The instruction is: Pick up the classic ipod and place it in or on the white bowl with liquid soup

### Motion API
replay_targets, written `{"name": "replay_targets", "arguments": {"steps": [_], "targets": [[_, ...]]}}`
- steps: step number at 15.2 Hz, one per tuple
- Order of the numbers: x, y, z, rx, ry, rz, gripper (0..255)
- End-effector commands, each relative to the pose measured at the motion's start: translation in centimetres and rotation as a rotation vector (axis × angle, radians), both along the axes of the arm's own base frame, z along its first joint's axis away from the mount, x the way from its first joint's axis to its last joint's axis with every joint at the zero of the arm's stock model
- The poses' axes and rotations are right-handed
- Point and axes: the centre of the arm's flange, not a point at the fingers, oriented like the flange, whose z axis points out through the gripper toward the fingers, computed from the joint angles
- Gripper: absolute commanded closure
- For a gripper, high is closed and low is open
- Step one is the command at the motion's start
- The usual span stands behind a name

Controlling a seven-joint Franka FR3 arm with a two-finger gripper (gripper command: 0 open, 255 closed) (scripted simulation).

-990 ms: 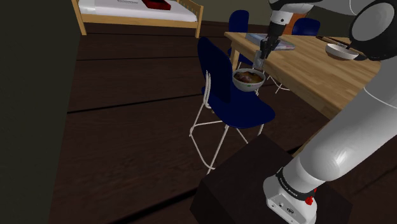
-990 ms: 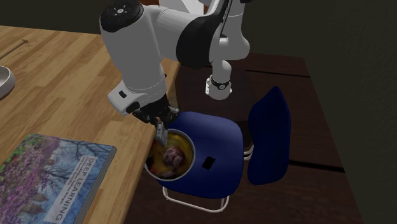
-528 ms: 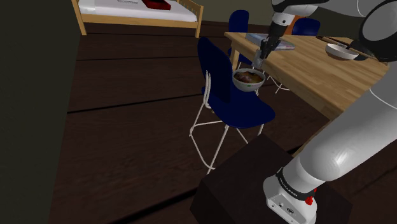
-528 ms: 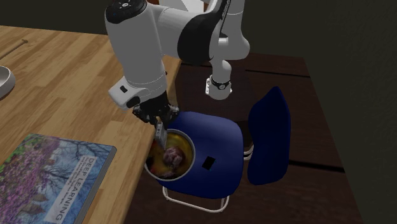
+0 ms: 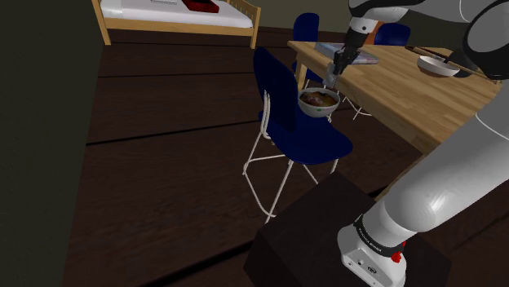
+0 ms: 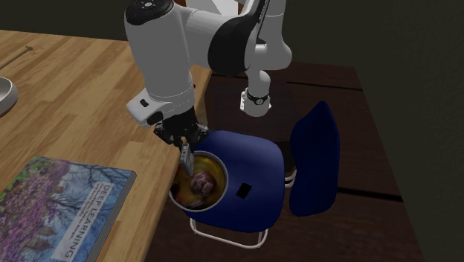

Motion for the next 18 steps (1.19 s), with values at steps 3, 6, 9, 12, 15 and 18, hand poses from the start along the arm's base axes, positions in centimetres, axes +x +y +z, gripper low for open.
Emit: {"name": "replay_targets", "arguments": {"steps": [3,6,9,12,15,18], "targets": [[1.6,0.5,-4.9,0.028,0.098,0.006,0],[1.1,0.0,-5.3,0.029,0.098,0.007,0],[1.2,0.0,-1.4,0.029,0.098,0.007,0],[1.3,0.0,-0.3,0.029,0.098,0.007,0],[1.3,0.0,-0.3,0.029,0.098,0.007,0],[1.3,0.0,-0.3,0.029,0.098,0.007,0]]}}
